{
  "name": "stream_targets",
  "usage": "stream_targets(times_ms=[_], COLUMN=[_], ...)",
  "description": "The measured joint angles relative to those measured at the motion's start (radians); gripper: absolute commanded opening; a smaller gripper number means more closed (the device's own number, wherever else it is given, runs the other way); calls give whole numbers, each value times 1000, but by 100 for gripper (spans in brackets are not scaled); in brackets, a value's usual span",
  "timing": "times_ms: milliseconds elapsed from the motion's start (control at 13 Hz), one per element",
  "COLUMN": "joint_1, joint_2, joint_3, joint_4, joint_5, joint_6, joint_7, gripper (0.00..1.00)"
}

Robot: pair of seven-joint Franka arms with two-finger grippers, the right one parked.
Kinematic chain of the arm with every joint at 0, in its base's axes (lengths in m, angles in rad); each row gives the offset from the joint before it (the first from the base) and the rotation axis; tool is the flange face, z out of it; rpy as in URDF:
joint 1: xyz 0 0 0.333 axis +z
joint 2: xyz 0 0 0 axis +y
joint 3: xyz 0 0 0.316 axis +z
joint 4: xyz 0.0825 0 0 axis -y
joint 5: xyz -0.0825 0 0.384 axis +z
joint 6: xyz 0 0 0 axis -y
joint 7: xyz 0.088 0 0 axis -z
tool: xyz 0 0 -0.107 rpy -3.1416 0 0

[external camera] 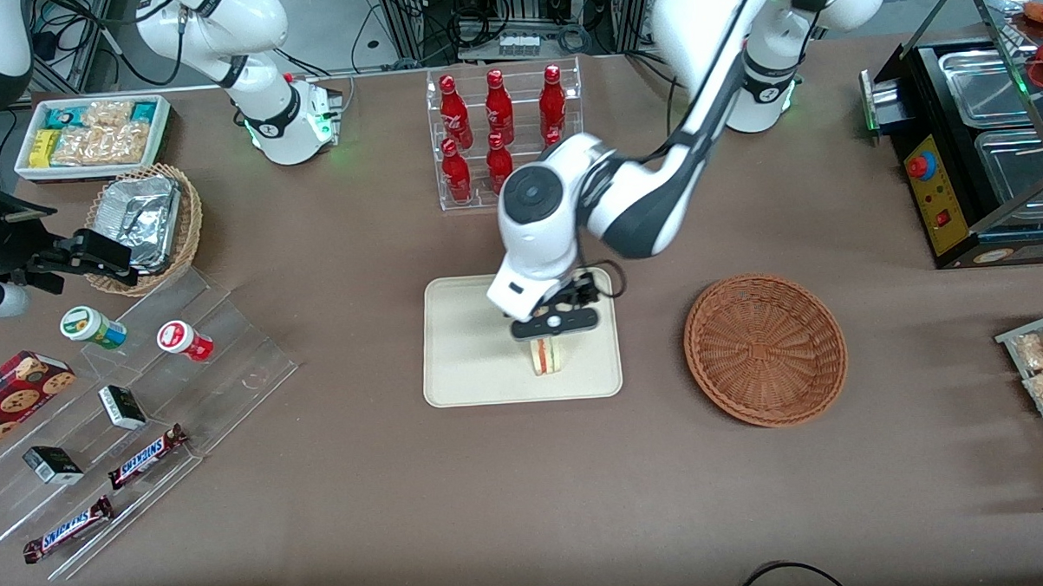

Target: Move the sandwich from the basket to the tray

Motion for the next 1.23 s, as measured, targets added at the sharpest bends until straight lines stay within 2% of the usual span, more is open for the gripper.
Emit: stream_targets(times_ms=[462,769,1231], joint_1=[142,269,432], joint_2=[-193,-278,-341], joint_3=[3,6,10], joint_4=[-3,-5,-11], joint_5=[-6,-54,-54], joint_6=[-213,-368,-491], joint_7=[55,294,588], gripper=[99,99,99])
